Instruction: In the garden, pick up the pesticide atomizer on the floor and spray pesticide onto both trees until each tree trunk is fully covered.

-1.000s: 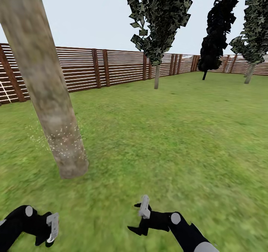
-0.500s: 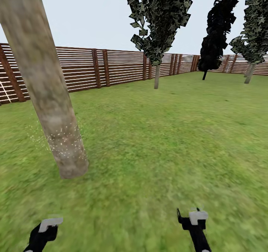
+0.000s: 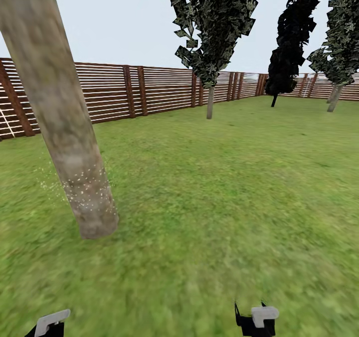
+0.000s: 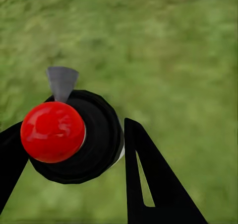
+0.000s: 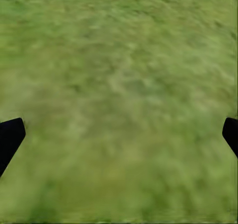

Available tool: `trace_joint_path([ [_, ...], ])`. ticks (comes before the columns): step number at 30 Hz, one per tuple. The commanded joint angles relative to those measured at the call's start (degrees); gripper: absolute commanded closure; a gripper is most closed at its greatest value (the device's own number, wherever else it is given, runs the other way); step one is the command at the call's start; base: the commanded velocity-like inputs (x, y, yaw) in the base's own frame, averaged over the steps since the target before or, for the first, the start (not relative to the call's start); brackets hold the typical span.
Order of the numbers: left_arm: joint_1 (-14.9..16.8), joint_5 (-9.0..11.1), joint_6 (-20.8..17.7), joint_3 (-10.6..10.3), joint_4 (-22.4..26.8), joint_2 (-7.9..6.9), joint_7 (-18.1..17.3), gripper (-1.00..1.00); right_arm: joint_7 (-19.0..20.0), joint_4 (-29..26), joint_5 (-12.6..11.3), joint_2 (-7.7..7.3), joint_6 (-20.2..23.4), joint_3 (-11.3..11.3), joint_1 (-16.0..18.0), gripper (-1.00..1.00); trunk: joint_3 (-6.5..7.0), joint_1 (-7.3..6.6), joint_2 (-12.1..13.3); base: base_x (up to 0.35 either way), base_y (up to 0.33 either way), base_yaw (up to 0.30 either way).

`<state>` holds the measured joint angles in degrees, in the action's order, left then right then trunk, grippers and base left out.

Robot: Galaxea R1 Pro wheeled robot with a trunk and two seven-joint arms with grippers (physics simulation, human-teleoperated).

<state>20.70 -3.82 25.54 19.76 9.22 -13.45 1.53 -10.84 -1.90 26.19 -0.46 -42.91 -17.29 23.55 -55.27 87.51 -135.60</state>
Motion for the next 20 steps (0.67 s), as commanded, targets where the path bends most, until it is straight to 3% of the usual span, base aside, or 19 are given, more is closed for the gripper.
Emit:
trace_joint_path([
  [1, 0.05, -0.40, 0.21, 0.19, -0.06, 0.00, 0.16, 1.00, -0.37, 0.24, 0.62, 0.00, -0.09, -0.20, -0.47, -1.00, -0.05, -0.01, -0.02, 0.000, 0.000, 0.000],
  [7, 0.05, -0.38, 0.23, 0.19, 0.01, 0.00, 0.17, 1.00, -0.32, 0.40, 0.62, 0.02, -0.07, -0.20, -3.18, -1.00, -0.05, -0.01, -0.02, 0.000, 0.000, 0.000],
  [20, 0.05, -0.40, 0.39, 0.17, 0.01, 0.00, 0.14, 1.00, -0.32, 0.41, 0.62, 0.02, -0.07, -0.20, -3.42, -1.00, -0.05, -0.01, -0.02, 0.000, 0.000, 0.000],
])
